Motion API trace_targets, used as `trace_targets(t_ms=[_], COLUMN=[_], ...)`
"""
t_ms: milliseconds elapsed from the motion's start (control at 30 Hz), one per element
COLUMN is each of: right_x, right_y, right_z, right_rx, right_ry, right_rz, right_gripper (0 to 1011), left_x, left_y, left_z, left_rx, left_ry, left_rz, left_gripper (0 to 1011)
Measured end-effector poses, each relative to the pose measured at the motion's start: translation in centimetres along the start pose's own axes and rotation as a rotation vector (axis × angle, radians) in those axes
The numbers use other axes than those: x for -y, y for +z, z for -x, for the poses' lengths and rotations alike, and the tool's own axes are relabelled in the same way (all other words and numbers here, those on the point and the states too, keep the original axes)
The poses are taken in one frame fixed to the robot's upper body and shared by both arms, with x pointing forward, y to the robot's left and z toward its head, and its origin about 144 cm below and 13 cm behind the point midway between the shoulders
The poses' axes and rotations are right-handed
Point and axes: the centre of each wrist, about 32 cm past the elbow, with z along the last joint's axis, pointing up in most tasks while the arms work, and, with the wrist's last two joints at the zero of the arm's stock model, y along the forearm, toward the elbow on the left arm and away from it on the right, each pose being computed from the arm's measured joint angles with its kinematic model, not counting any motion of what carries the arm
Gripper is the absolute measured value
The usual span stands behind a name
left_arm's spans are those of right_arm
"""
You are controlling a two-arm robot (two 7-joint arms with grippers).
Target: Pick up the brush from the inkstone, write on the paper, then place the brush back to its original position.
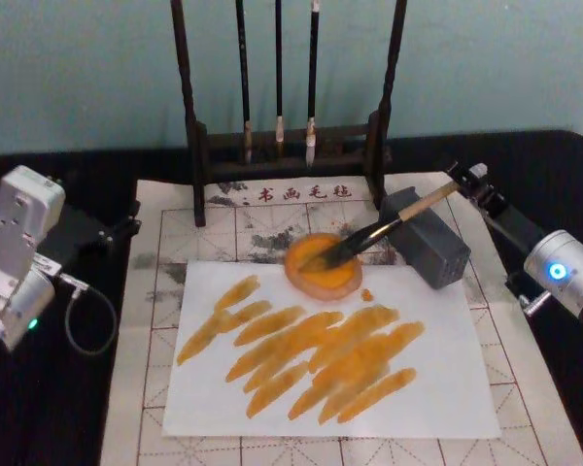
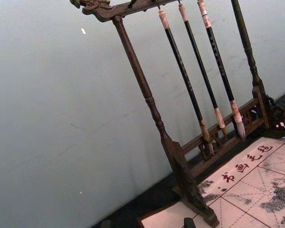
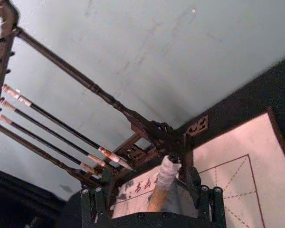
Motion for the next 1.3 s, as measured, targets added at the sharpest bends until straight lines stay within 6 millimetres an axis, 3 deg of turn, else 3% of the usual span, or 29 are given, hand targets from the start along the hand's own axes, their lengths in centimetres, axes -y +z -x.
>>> trace_targets(t_ms=[733, 1300], right_x=[4.7, 5.3], right_y=[-1.4, -3.2], right_z=[1.7, 0.6], right_rx=[0.529, 0.667], right_ry=[-0.158, -0.242], right_rz=[-0.089, -0.072], right_gripper=[1000, 1000], left_x=[0.0, 0.0], left_y=[0.0, 0.0], left_z=[0.0, 0.0], left_rx=[0.0, 0.0], left_ry=[0.0, 0.0], left_rz=[0.0, 0.0], left_gripper=[1001, 1001])
